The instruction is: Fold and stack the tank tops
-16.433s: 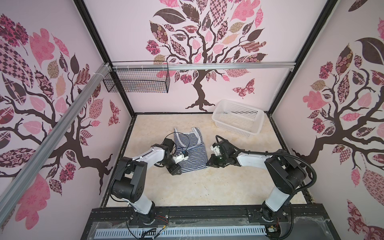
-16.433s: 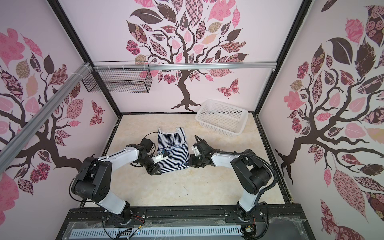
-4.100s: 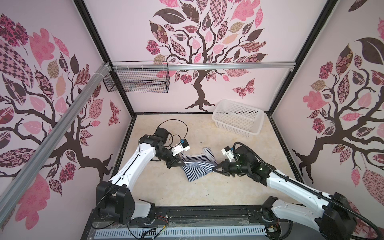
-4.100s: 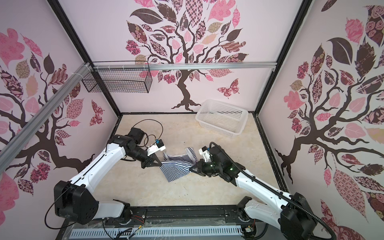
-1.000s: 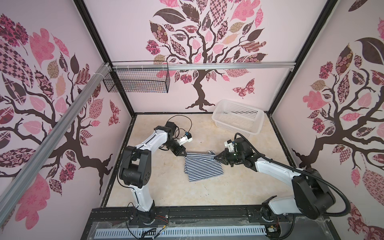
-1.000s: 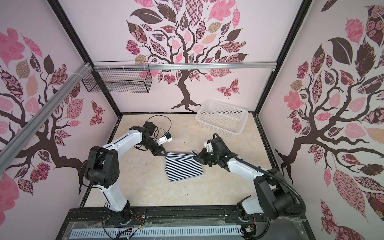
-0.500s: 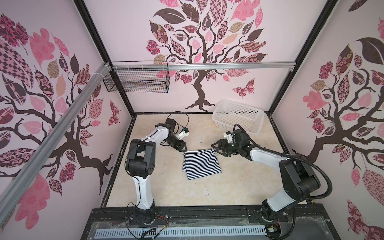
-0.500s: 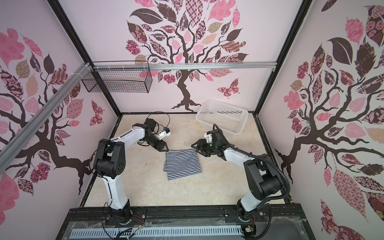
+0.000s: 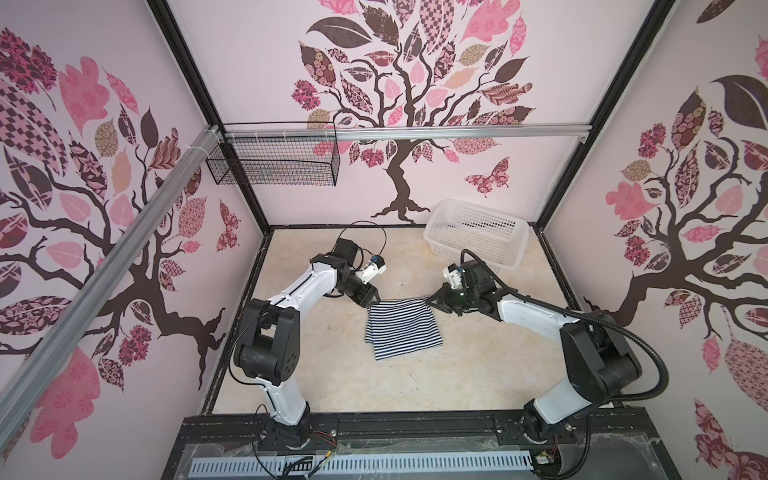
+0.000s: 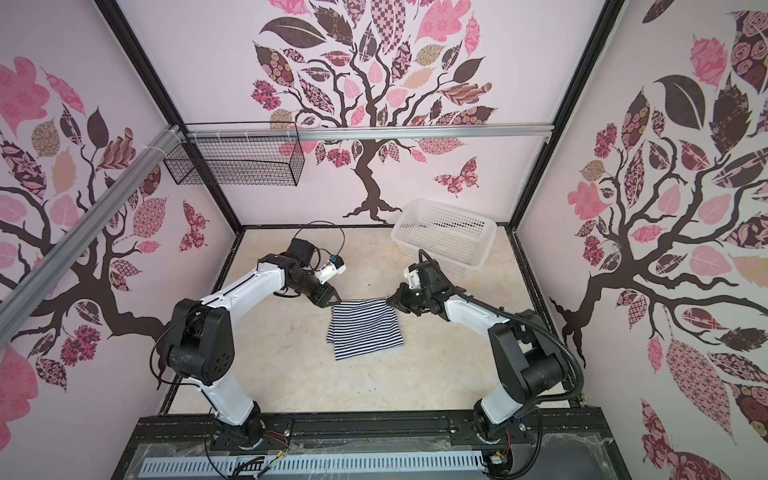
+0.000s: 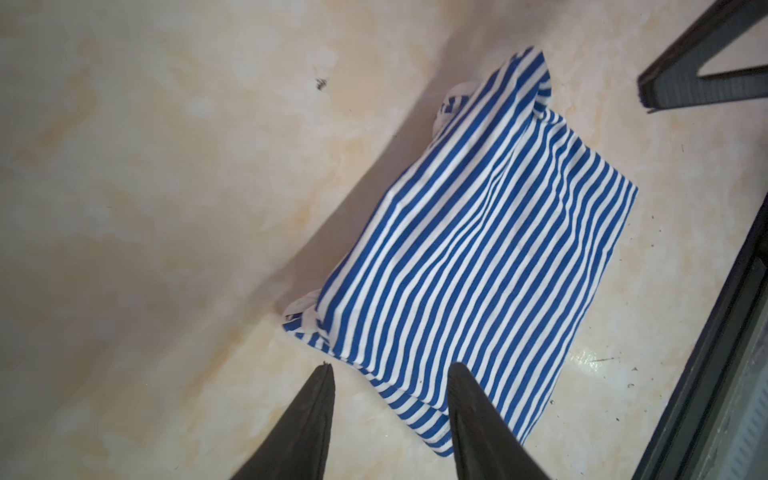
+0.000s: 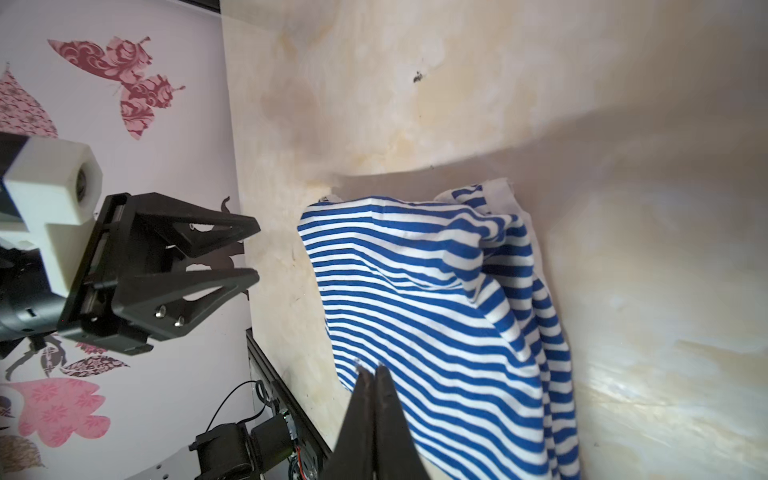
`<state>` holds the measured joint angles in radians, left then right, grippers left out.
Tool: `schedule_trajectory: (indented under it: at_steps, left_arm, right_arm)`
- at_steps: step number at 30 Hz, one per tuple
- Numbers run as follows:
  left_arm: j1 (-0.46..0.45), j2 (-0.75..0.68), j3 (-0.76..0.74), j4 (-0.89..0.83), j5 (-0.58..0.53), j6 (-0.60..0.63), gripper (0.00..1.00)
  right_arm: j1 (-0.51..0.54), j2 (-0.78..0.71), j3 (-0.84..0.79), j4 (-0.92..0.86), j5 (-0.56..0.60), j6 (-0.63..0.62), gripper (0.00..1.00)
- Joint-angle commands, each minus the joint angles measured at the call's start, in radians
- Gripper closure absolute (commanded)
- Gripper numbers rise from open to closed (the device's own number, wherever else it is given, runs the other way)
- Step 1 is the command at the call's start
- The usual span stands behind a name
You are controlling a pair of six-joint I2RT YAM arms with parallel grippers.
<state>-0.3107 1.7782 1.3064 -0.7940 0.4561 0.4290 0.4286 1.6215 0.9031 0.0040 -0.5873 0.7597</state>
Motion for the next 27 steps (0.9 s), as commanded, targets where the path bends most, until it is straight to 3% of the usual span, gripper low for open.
schedule_trajectory:
  at_steps: [1,11,20,27]
  left_arm:
    - [0.001,0.053,-0.011,0.041,-0.024,0.003,0.53]
    - [0.004,0.179,0.057,0.062,-0.249,-0.025,0.57]
    - [0.003,0.245,0.112,0.055,-0.331,-0.045,0.58]
    - [0.019,0.270,0.195,0.026,-0.391,-0.073,0.55]
  right_arm:
    - [0.006,0.063,0.053,-0.009,0.016,-0.026,0.95]
    - [-0.058,0.284,0.164,0.017,0.008,-0.009,0.93]
    - [-0.057,0.388,0.222,-0.008,0.017,0.012,0.86]
    - [-0.034,0.284,0.189,-0.064,0.031,-0.004,0.60]
